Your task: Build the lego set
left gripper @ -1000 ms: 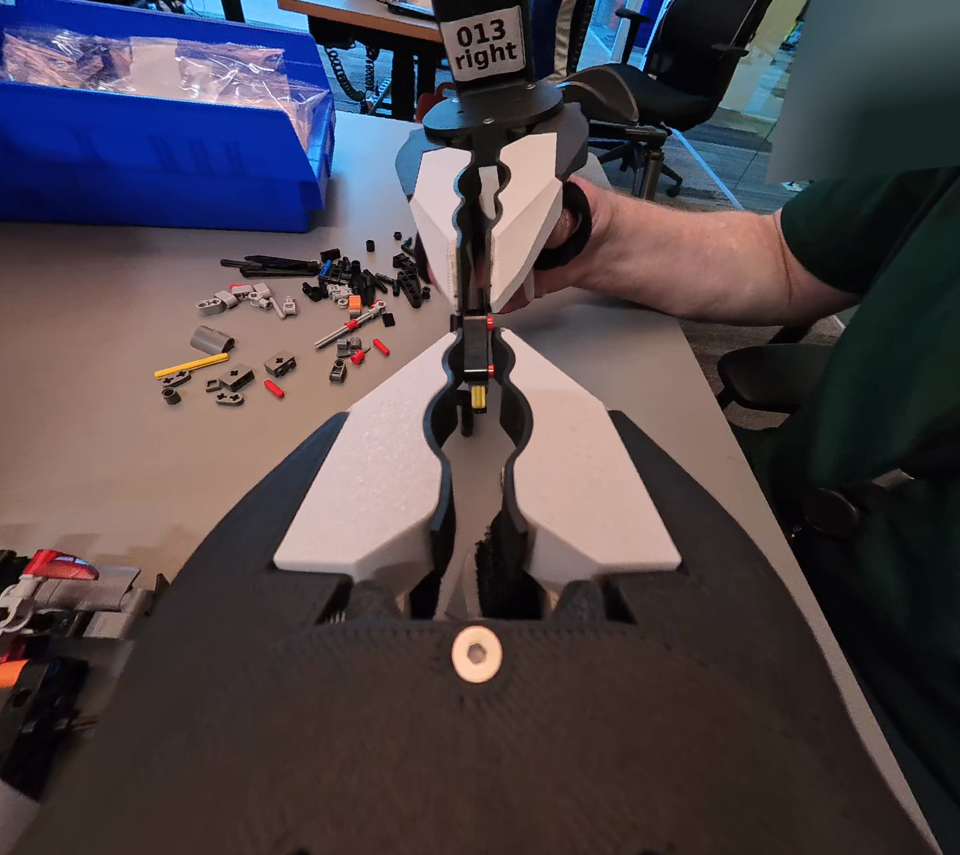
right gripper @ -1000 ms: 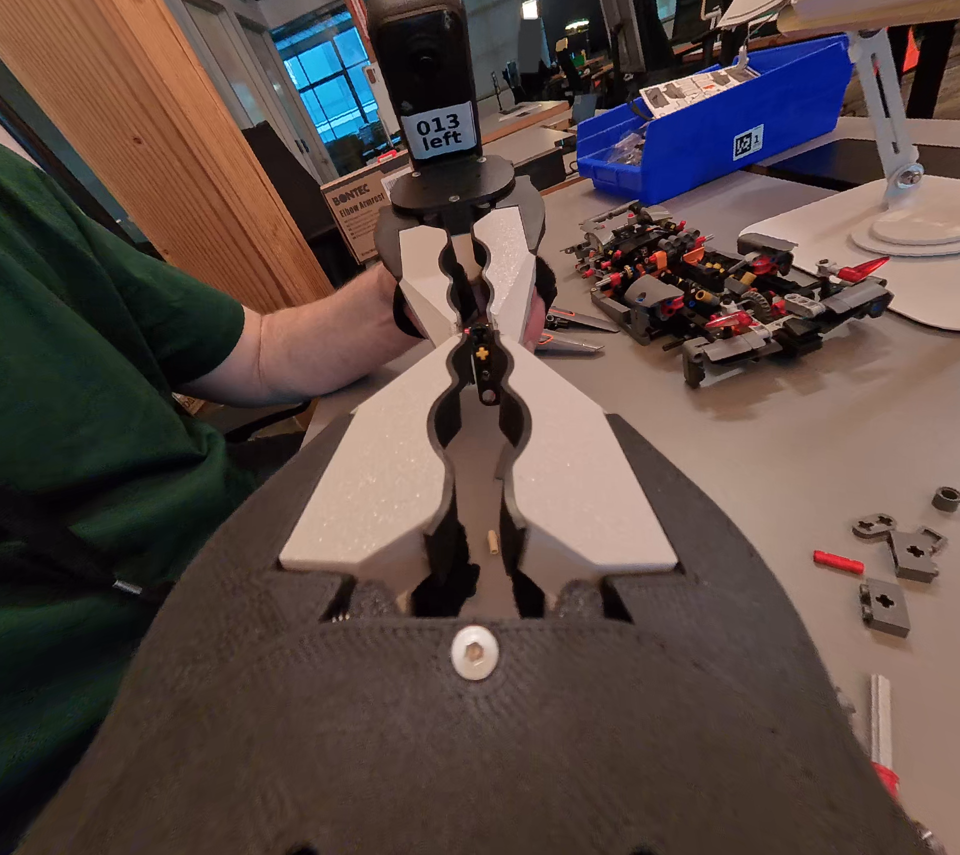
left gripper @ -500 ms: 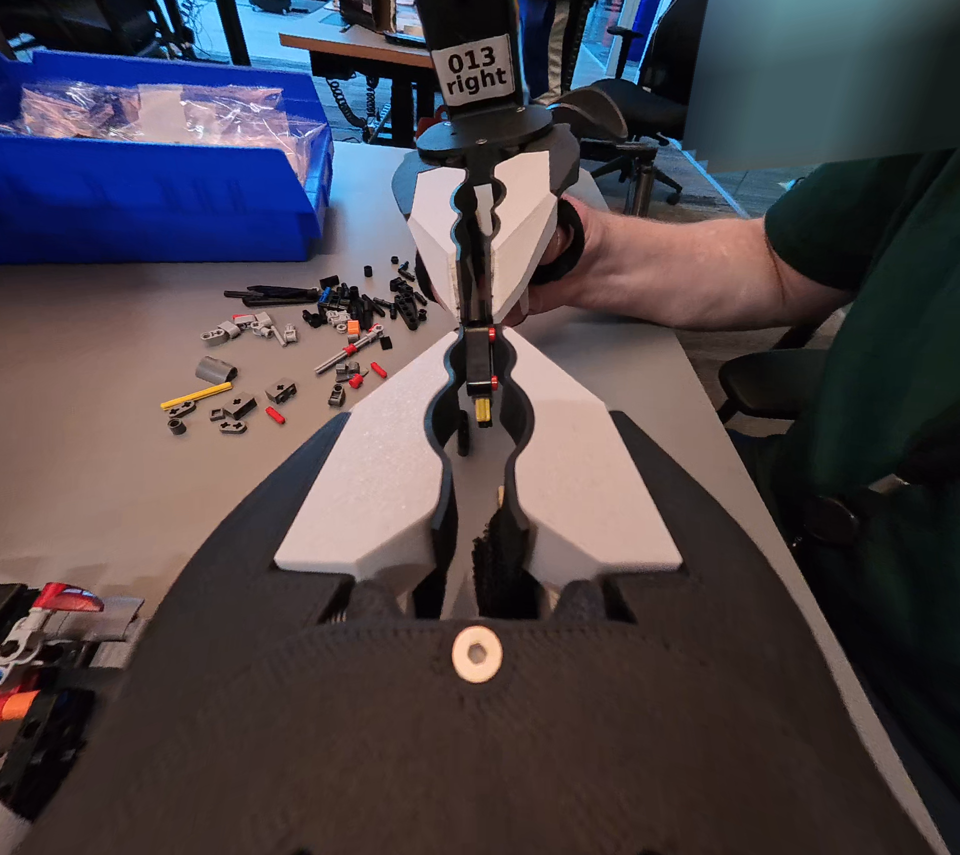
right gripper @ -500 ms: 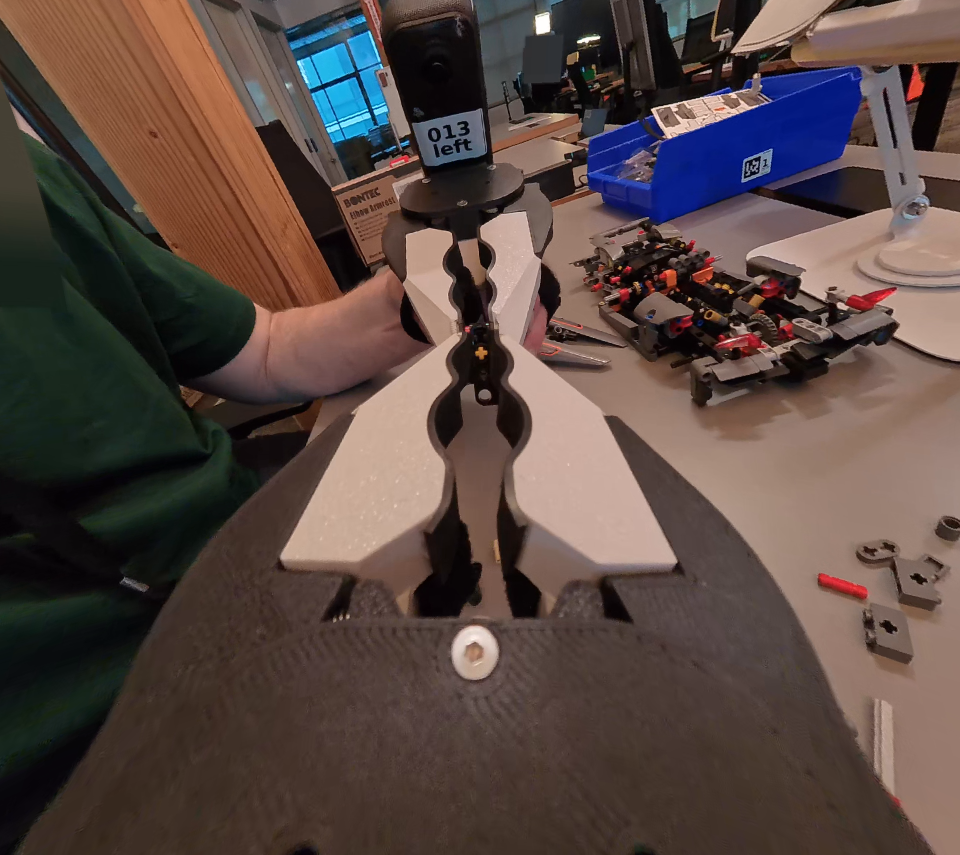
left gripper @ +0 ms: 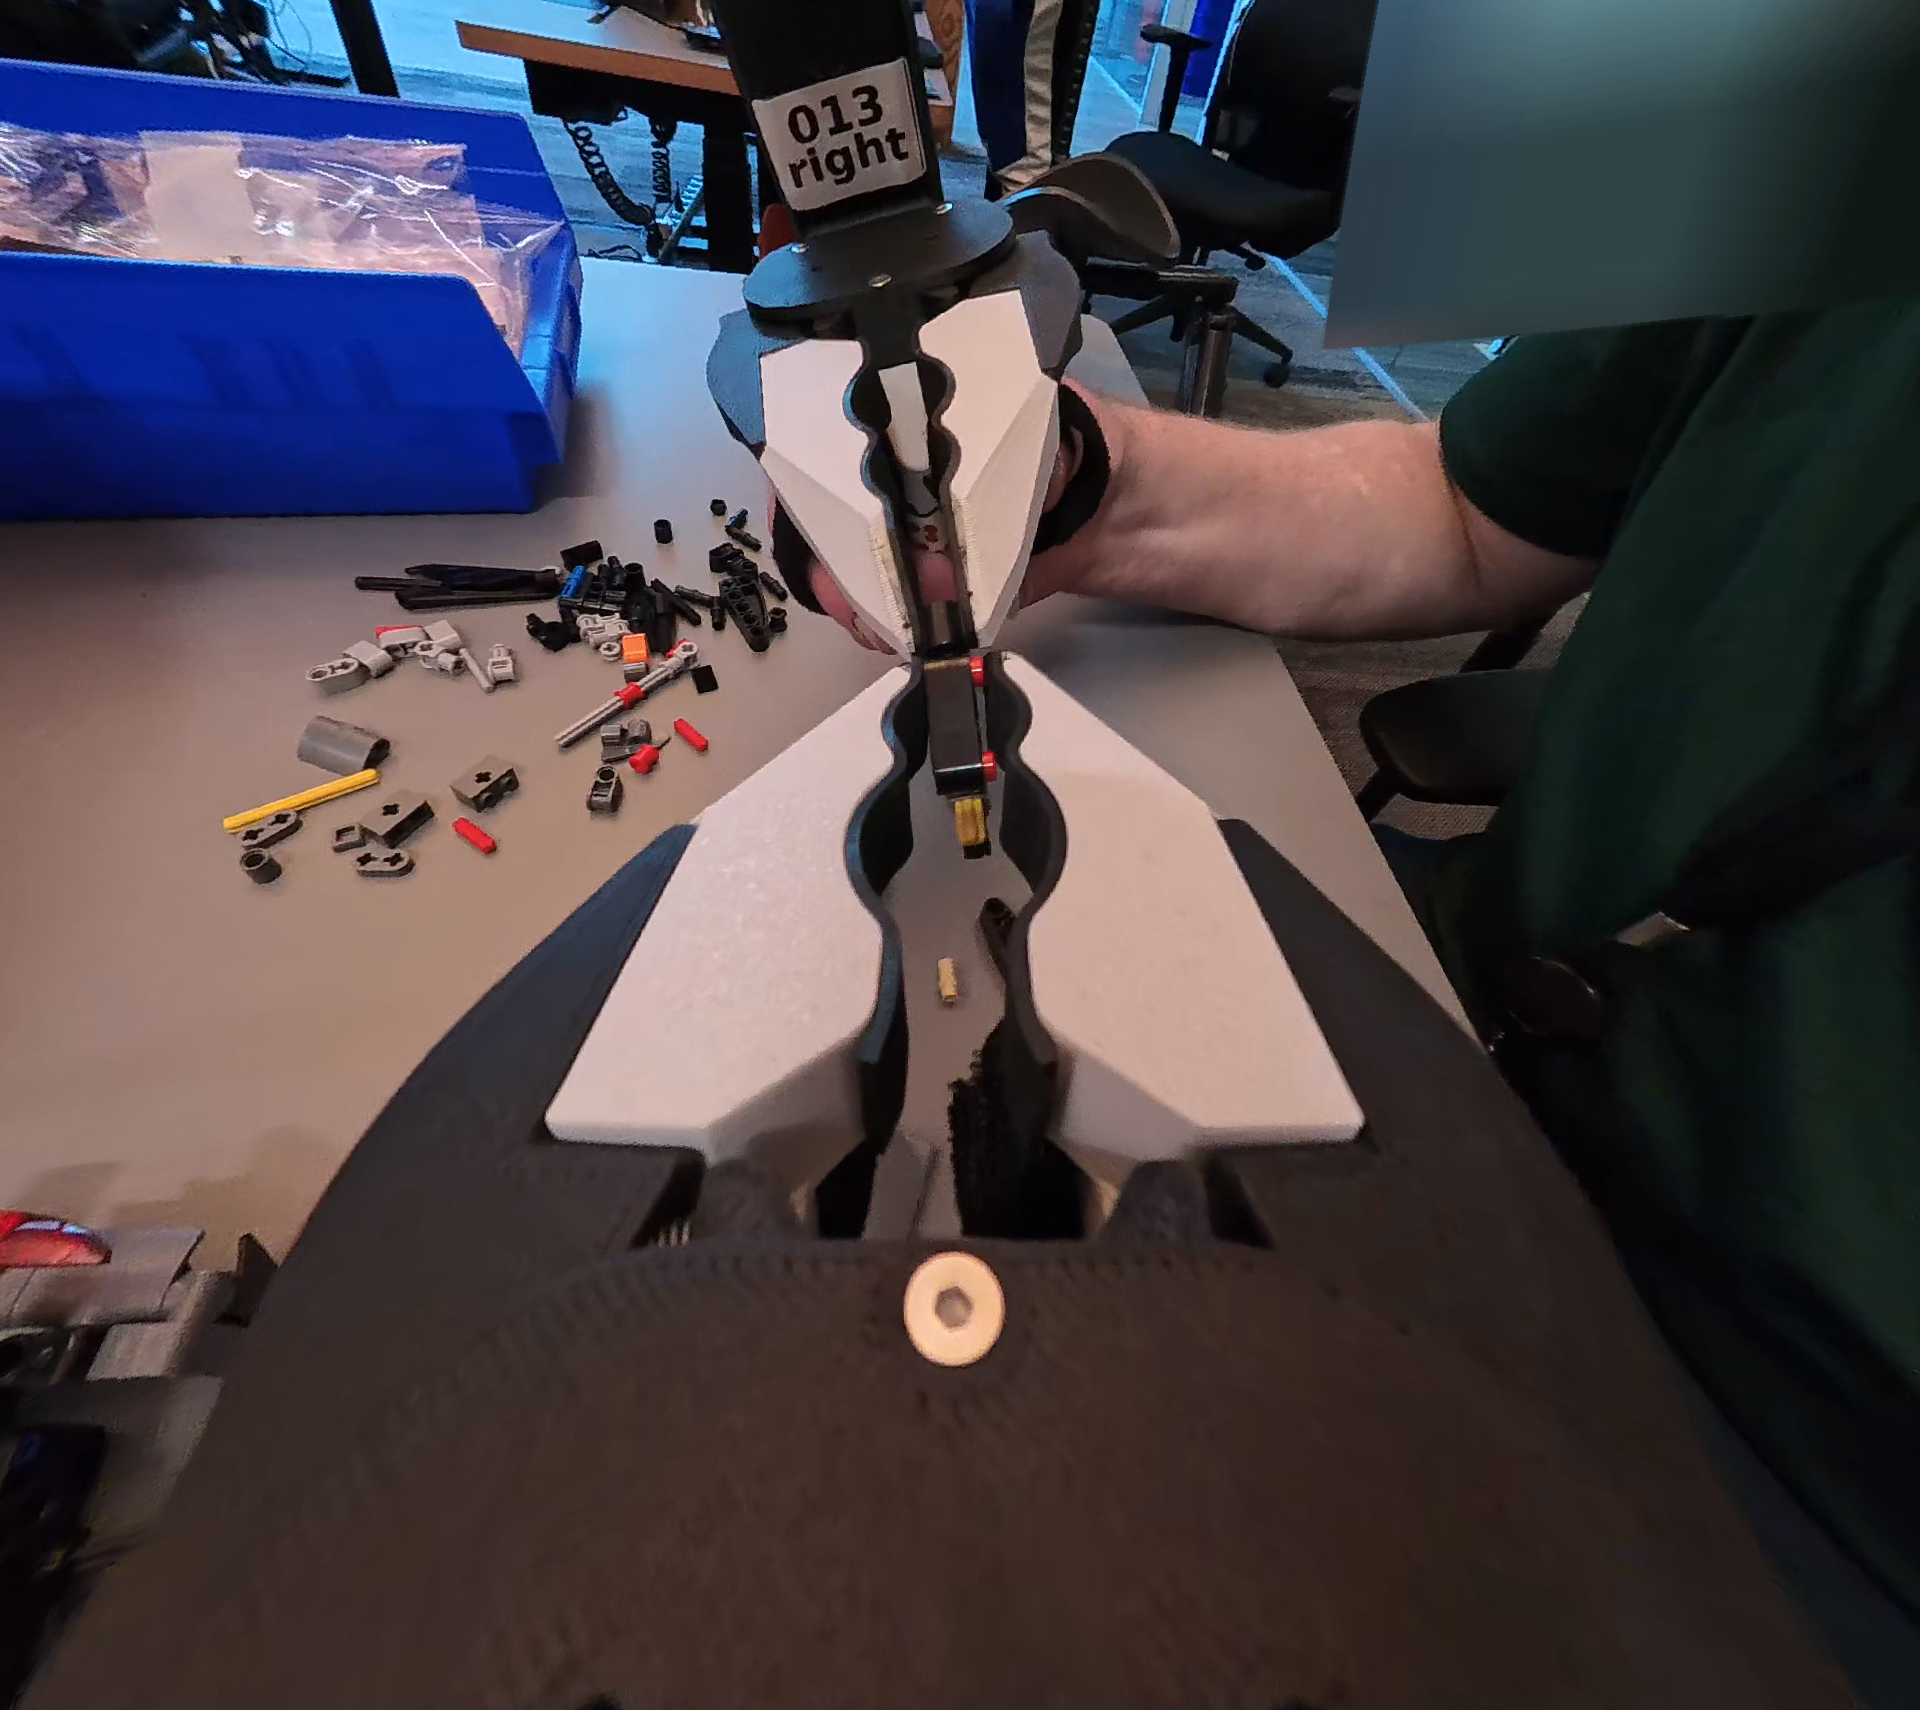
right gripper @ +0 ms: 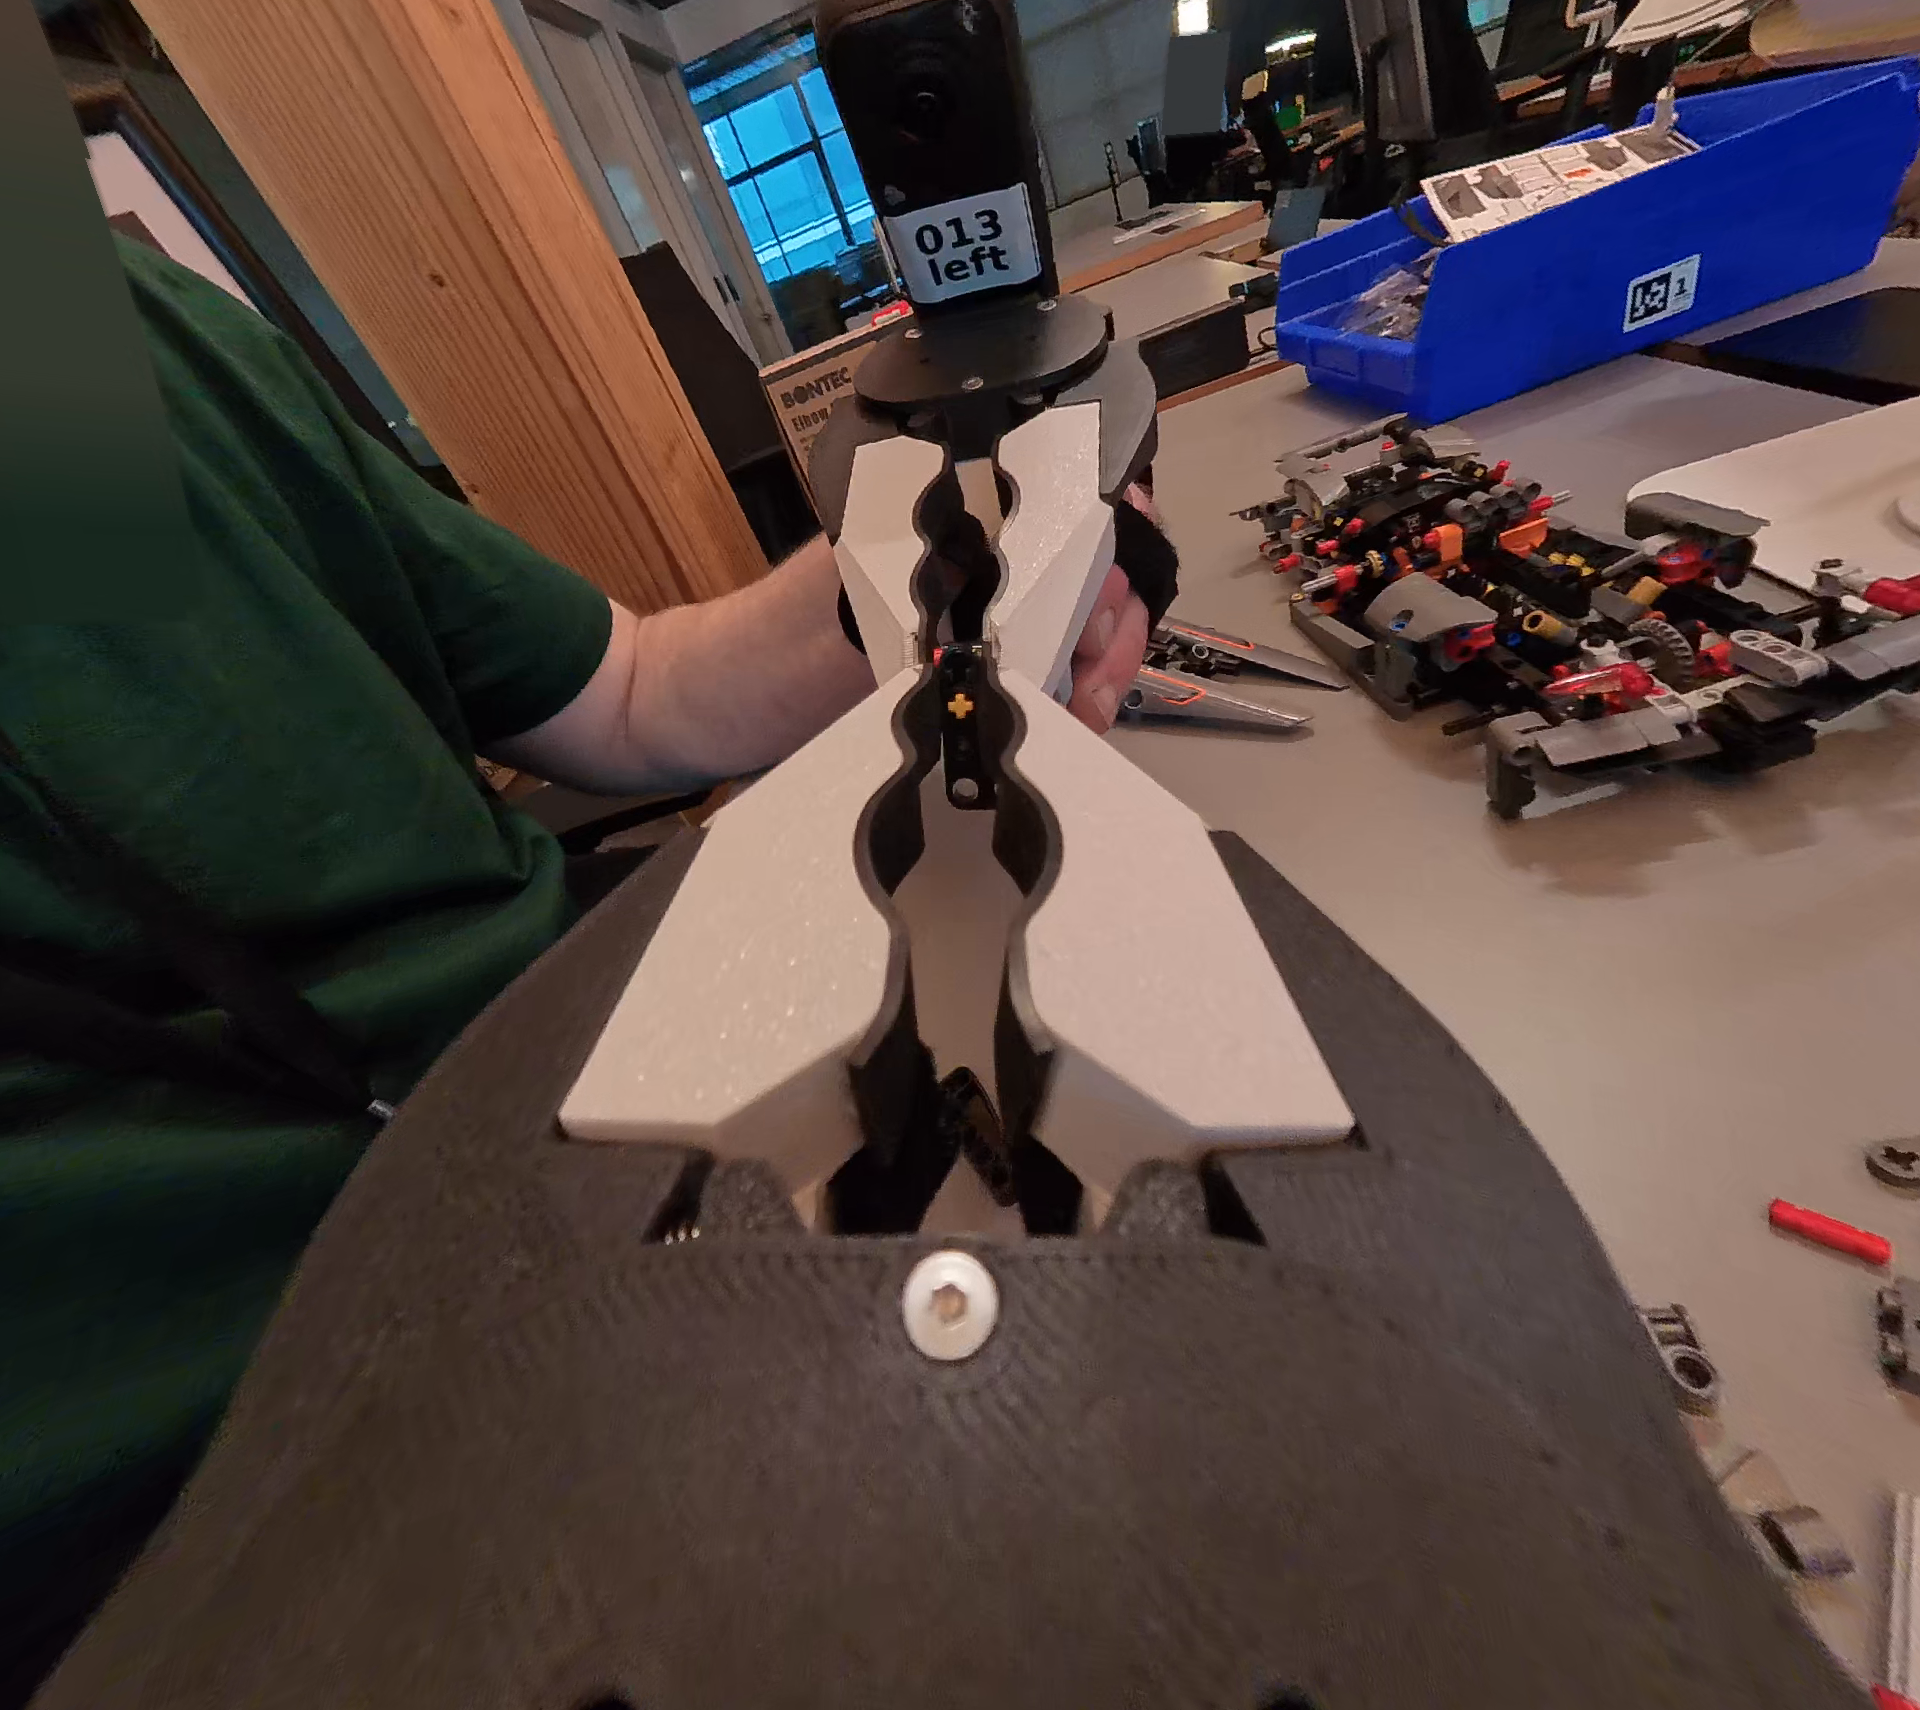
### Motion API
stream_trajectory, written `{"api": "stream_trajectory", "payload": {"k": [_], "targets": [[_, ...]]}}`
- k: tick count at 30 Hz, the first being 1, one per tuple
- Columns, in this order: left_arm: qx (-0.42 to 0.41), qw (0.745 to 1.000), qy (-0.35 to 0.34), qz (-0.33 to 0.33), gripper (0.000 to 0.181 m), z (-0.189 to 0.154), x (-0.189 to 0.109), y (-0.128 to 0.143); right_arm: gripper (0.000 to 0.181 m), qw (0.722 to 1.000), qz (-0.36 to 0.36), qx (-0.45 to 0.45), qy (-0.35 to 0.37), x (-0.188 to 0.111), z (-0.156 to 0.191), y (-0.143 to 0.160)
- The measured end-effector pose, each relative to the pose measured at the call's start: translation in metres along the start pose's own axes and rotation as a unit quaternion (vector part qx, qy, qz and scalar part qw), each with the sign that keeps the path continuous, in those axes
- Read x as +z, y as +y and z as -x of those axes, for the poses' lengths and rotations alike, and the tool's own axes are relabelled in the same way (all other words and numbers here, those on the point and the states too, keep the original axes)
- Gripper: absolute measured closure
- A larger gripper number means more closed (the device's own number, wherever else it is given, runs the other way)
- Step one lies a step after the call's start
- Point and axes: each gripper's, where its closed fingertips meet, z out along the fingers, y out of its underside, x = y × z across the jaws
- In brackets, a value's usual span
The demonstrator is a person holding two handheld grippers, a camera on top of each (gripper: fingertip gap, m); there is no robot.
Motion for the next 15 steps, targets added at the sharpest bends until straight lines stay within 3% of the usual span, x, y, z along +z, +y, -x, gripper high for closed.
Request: {"api": "stream_trajectory", "payload": {"k": [15], "targets": [[0.006,1.0,-0.017,0.002,0.173,0.0039,-0.0015,-0.0001,0.176,1.0,-0.013,-0.007,0.009,-0.0039,-0.0019,-0.005]]}}
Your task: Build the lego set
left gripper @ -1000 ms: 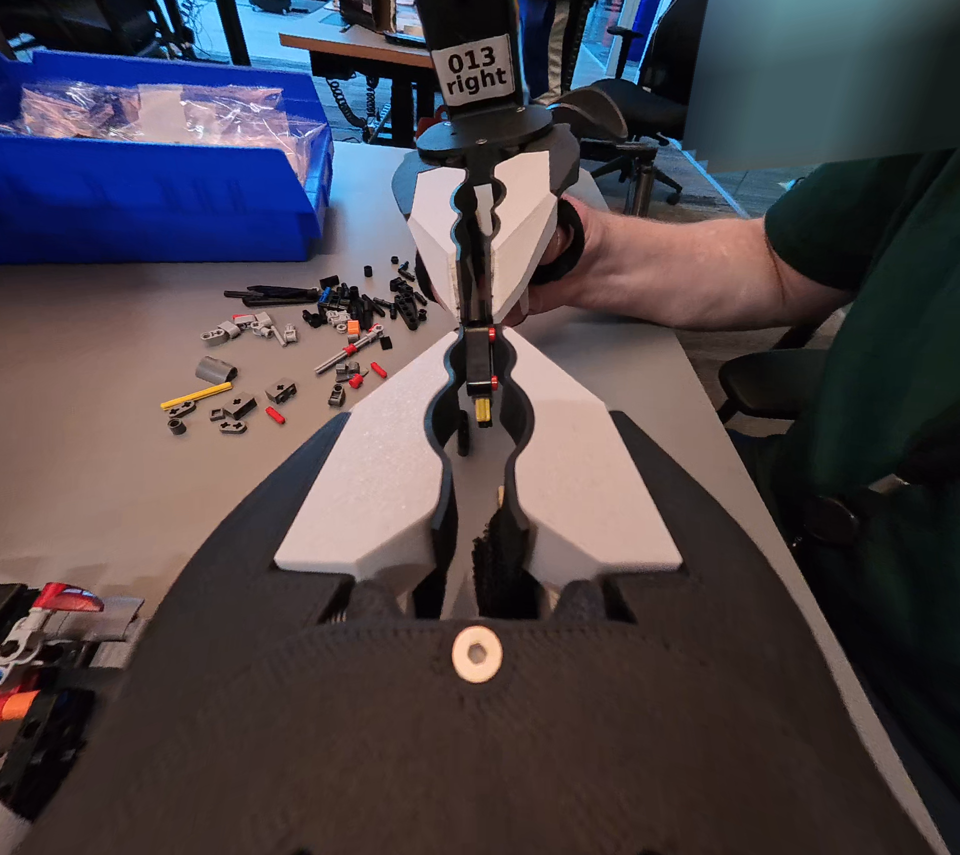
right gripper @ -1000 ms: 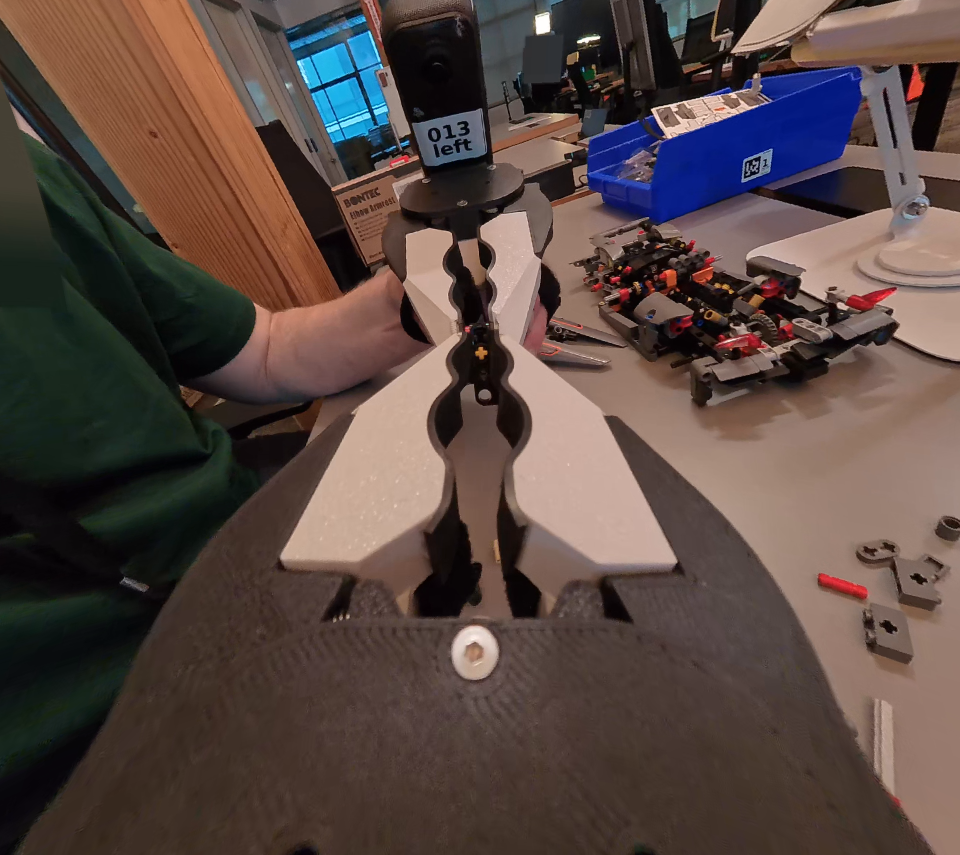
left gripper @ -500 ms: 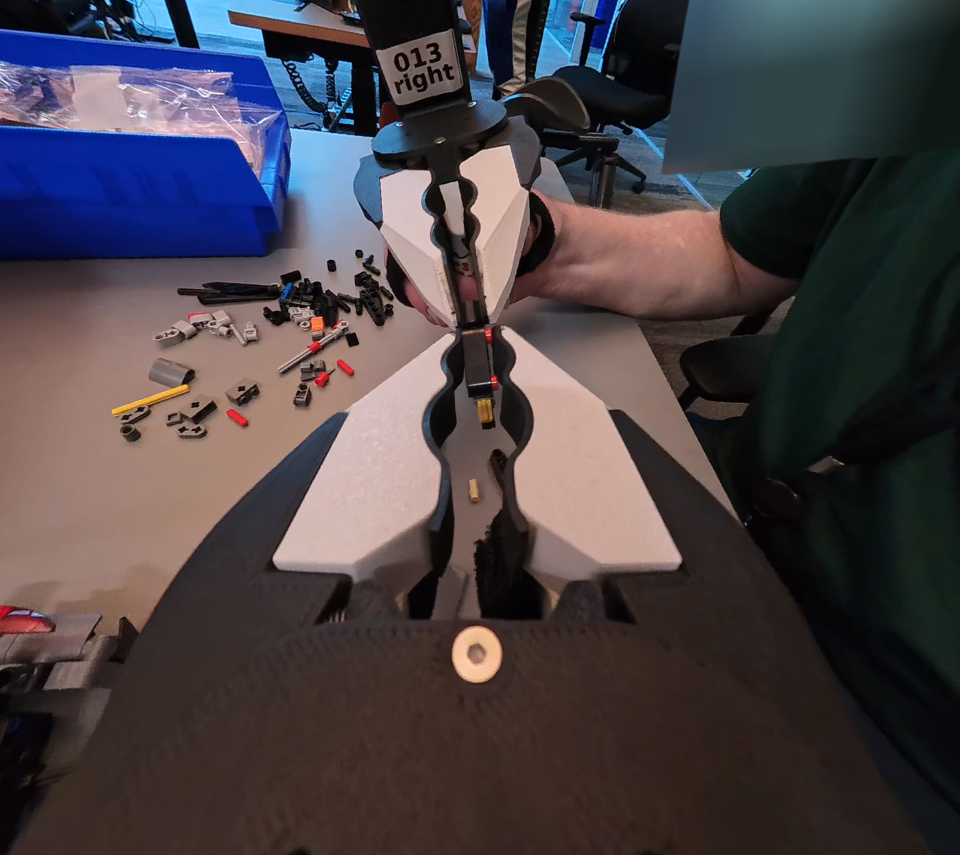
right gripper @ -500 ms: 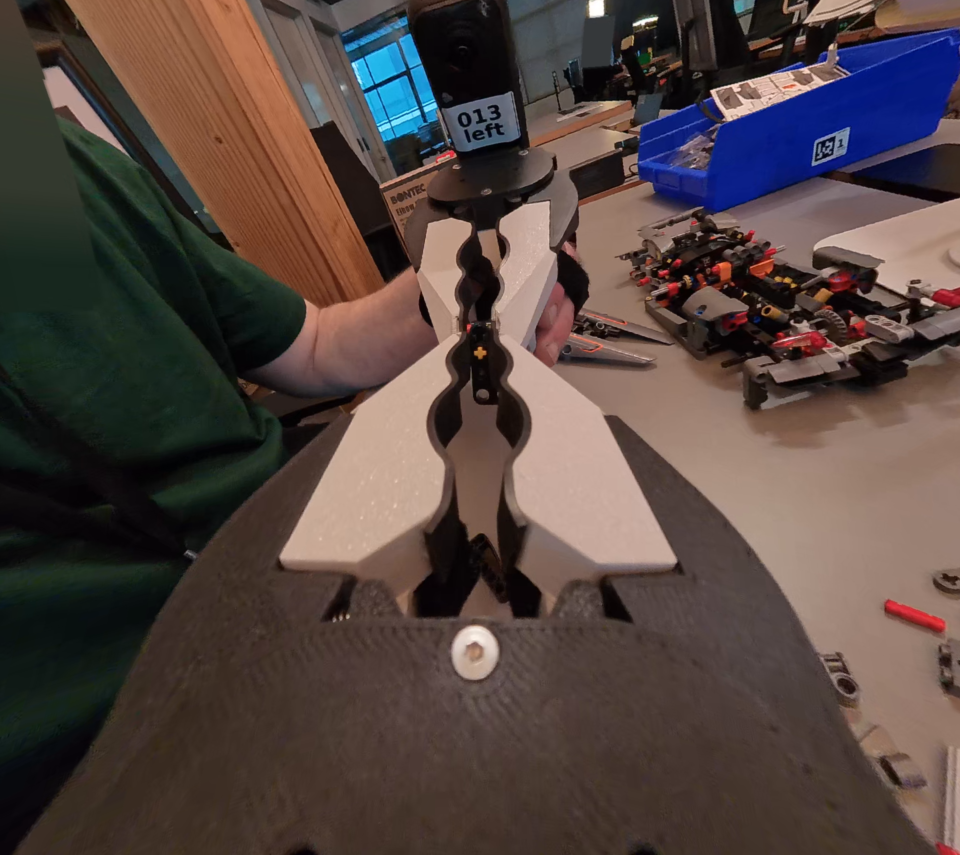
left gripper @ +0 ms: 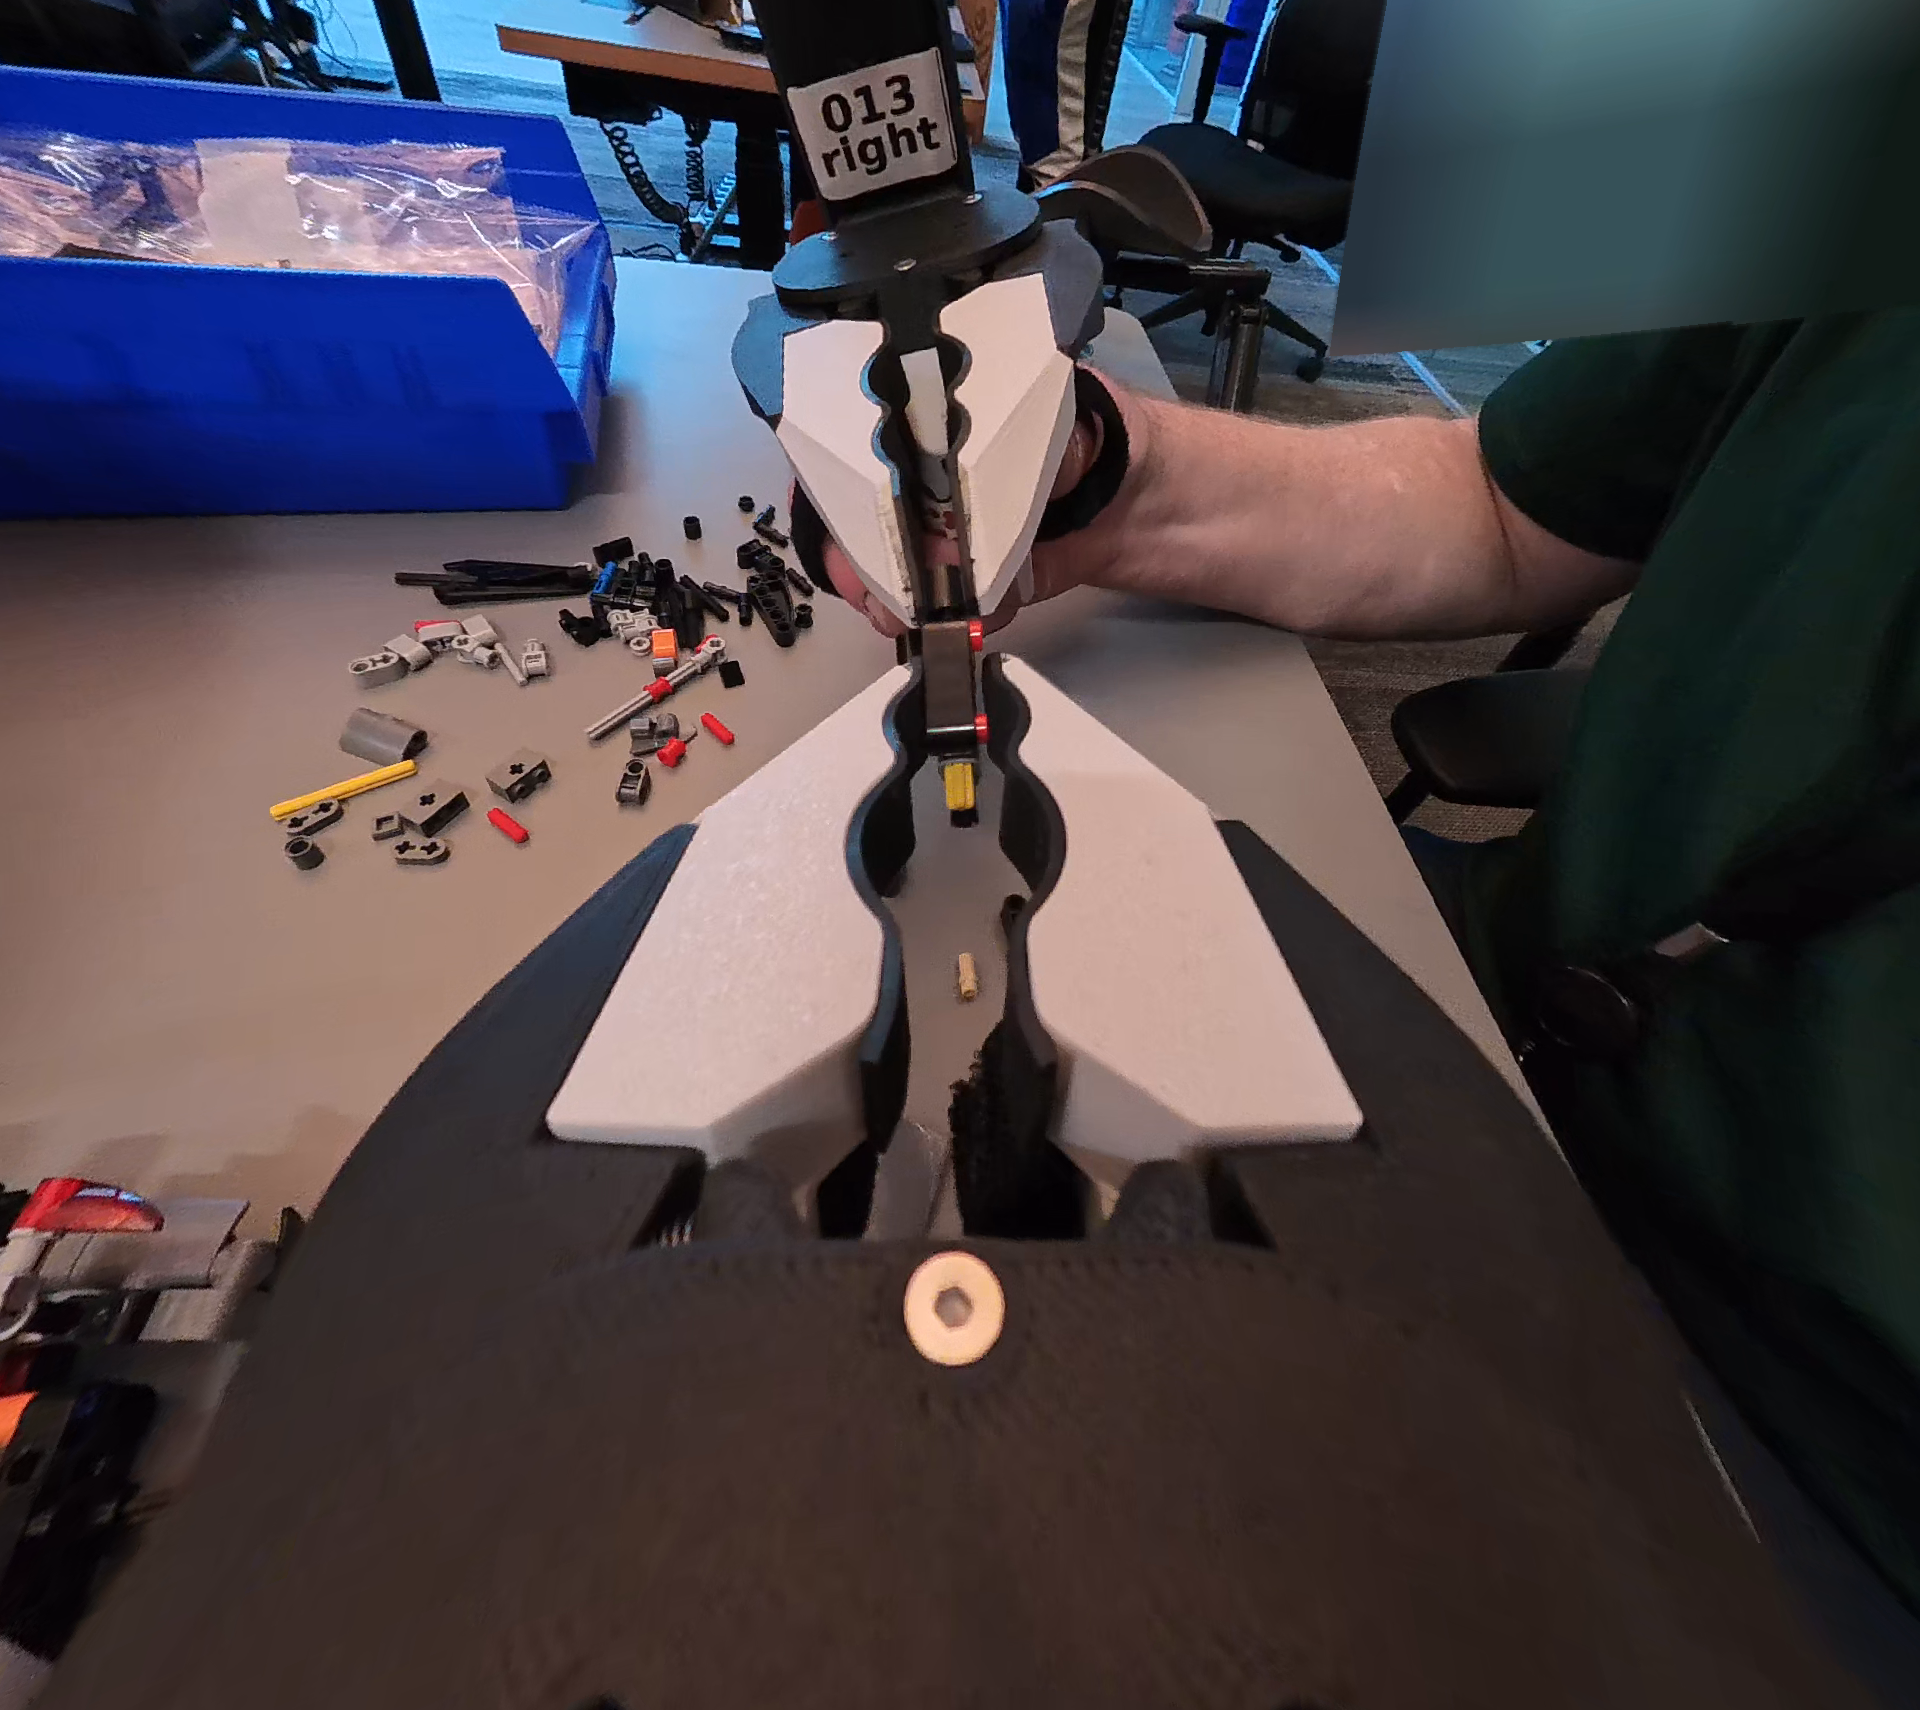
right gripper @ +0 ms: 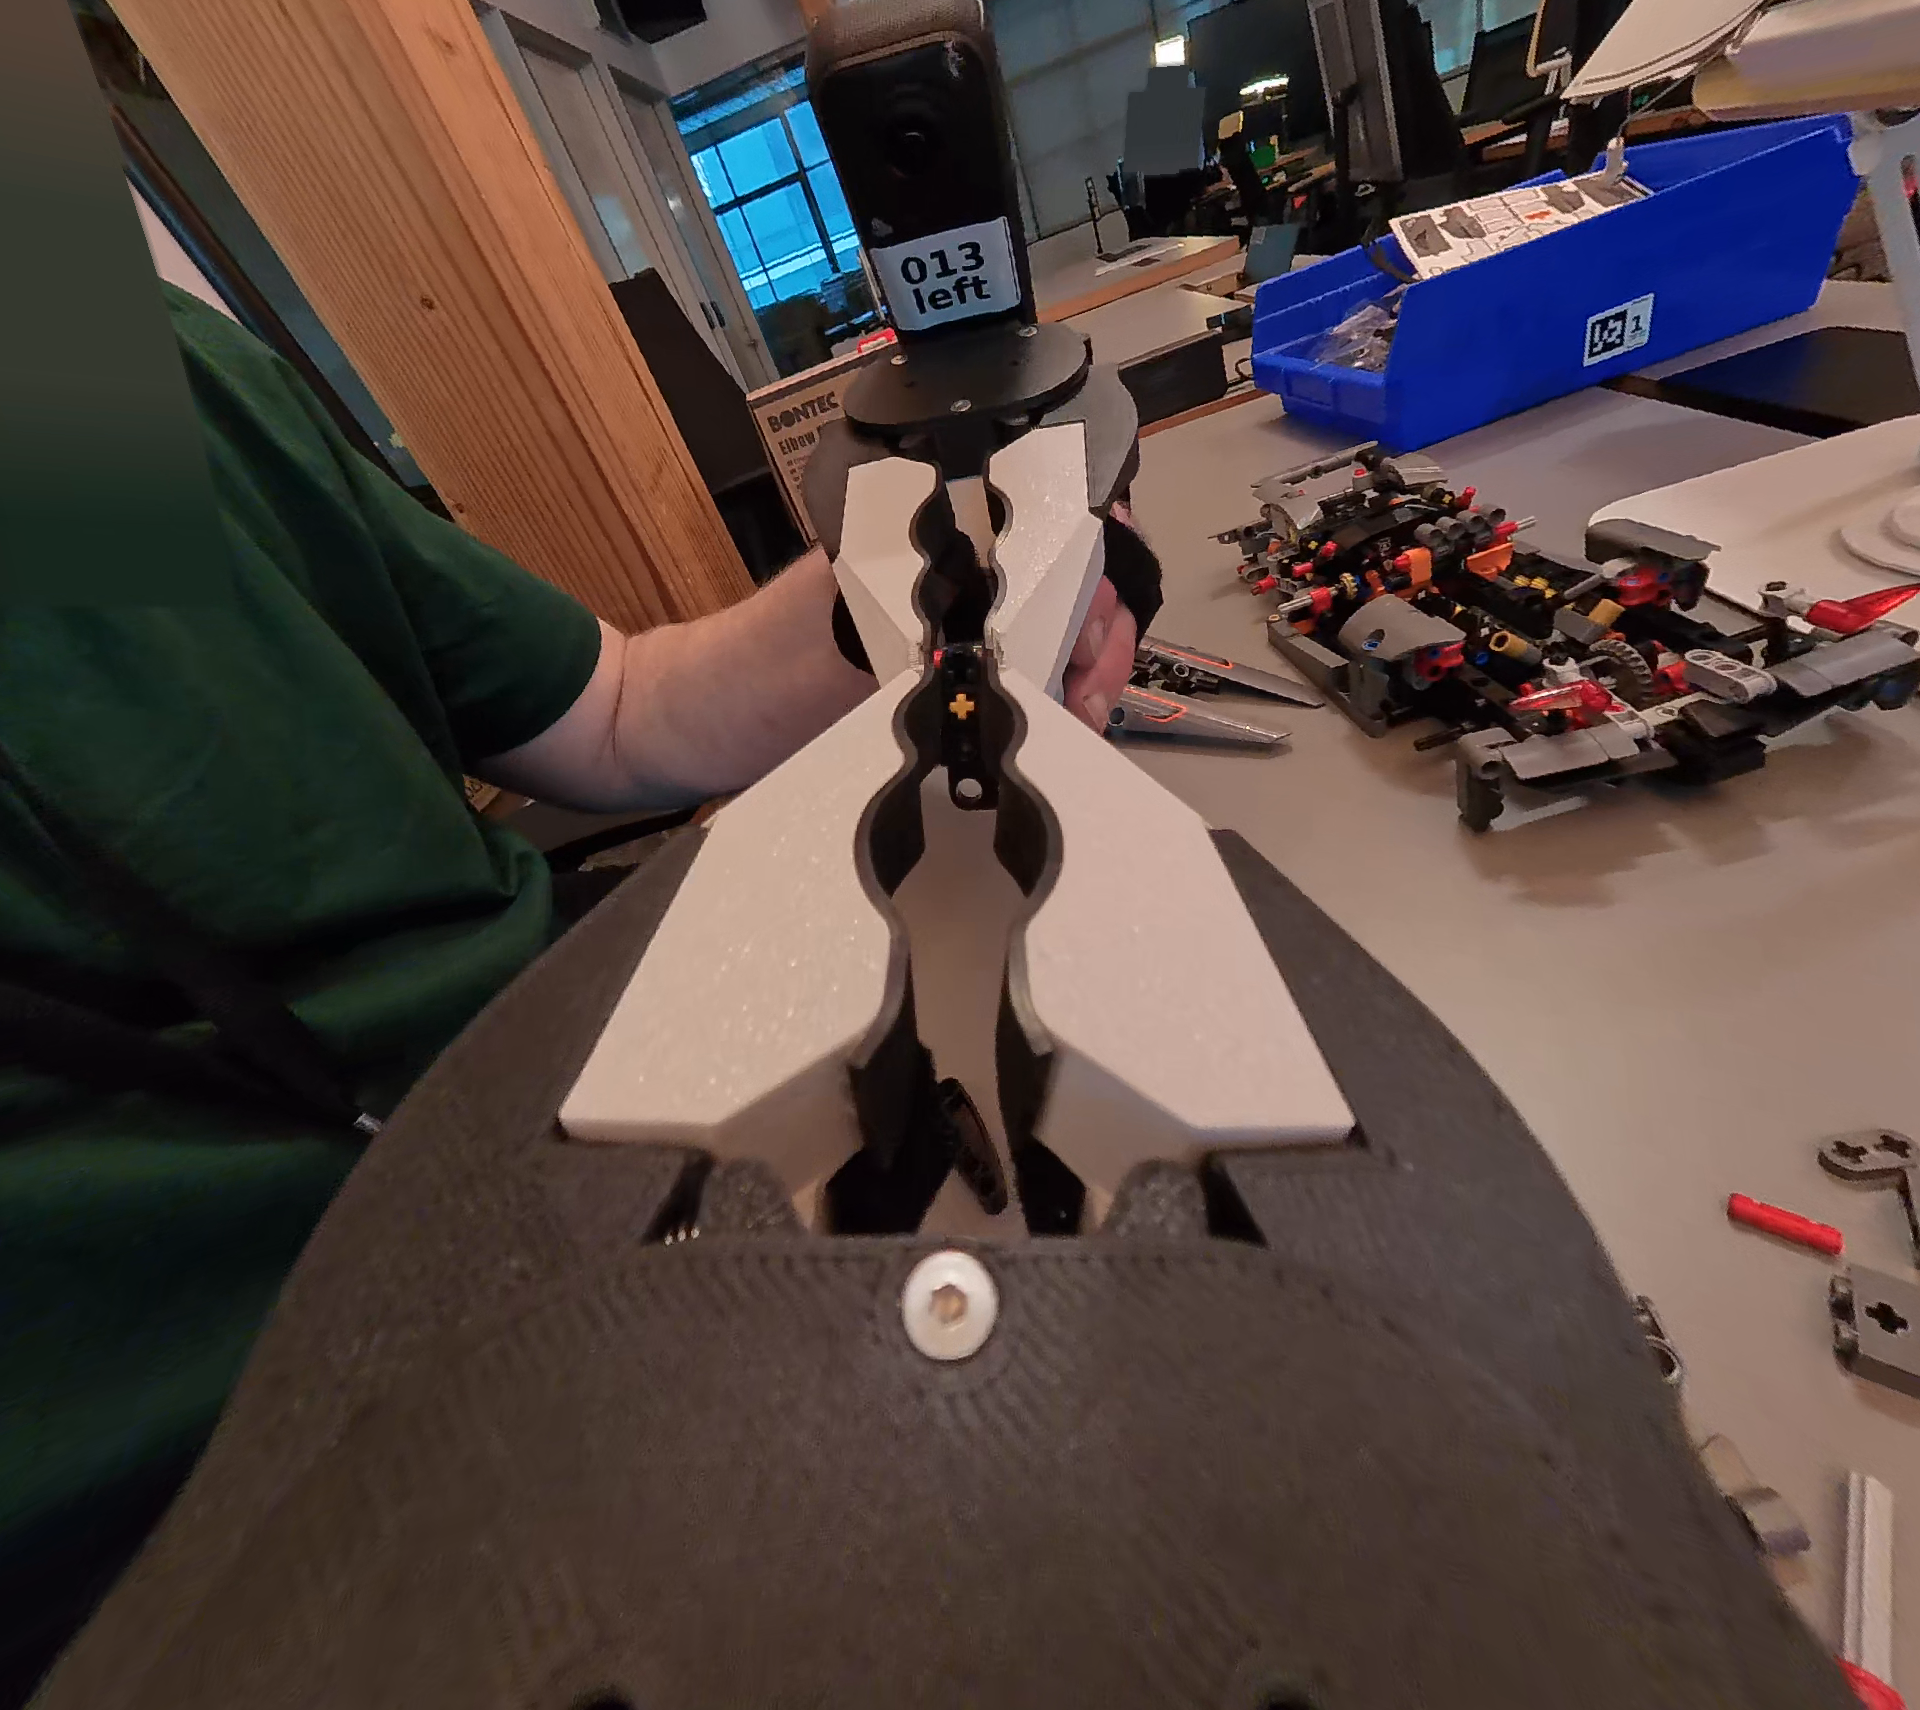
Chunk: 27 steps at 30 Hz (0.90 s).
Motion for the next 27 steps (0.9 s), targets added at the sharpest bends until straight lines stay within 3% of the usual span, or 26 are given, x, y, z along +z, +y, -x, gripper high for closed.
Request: {"api": "stream_trajectory", "payload": {"k": [23,25,27], "targets": [[0.018,0.999,-0.006,-0.032,0.174,-0.001,0.006,-0.004,0.177,0.999,0.033,-0.033,0.022,-0.005,0.002,0.003],[0.014,0.999,-0.016,-0.04,0.174,0.003,-0.001,-0.006,0.177,0.999,0.022,-0.029,0.025,-0.012,0.0,-0.001],[0.007,0.997,-0.042,-0.065,0.175,0.019,-0.026,-0.011,0.177,0.999,-0.026,-0.011,0.036,-0.033,-0.007,-0.019]]}}
